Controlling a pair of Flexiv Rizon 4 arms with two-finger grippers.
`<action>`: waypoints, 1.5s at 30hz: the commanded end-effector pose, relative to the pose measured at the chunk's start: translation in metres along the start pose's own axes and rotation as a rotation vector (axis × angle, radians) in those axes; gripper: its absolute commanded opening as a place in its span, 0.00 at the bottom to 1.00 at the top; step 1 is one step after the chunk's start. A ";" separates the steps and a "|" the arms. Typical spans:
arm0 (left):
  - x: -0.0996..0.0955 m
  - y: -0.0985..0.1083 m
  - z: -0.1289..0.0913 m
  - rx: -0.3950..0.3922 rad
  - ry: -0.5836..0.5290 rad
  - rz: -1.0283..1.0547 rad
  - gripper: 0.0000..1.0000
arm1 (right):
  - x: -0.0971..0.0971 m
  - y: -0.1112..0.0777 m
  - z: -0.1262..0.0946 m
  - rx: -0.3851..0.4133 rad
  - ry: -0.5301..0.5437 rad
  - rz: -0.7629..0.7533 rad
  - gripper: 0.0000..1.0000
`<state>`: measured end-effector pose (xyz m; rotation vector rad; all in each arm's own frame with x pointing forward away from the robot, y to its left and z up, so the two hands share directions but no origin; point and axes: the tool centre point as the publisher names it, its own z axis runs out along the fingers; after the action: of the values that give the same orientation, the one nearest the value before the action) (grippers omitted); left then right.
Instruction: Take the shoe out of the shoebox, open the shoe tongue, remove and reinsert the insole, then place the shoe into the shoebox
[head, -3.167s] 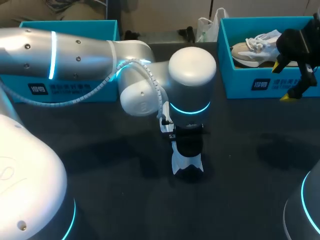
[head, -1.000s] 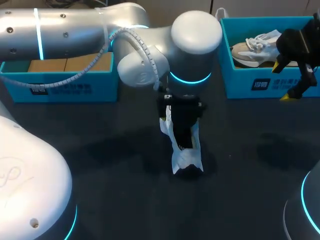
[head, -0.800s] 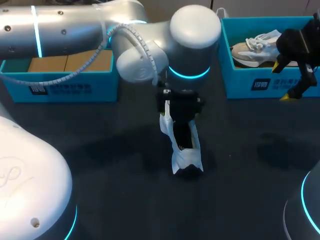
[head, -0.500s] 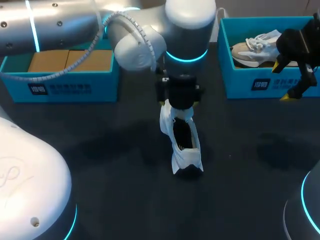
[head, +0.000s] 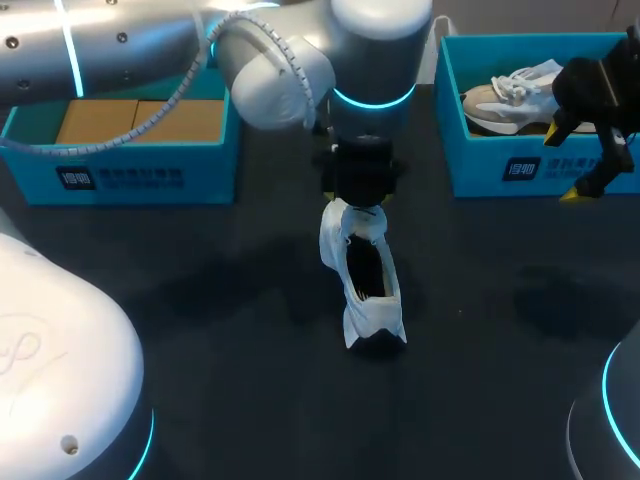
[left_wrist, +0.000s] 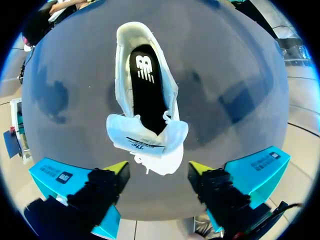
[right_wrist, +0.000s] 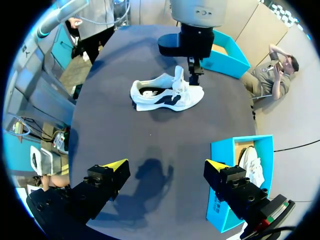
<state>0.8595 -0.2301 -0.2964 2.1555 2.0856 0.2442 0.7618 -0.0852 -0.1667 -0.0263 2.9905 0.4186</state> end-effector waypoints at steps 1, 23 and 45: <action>-0.002 -0.002 0.001 0.016 0.002 0.007 0.38 | -0.001 0.001 0.001 0.002 0.003 0.001 1.00; 0.002 -0.044 0.002 0.088 -0.031 0.000 0.27 | -0.001 0.001 0.001 0.002 0.003 0.001 1.00; 0.003 -0.056 0.004 0.097 -0.019 -0.001 0.21 | -0.001 0.001 0.001 0.002 0.003 0.001 1.00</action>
<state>0.8026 -0.2259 -0.3127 2.1975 2.1308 0.1252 0.7619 -0.0852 -0.1667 -0.0264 2.9905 0.4186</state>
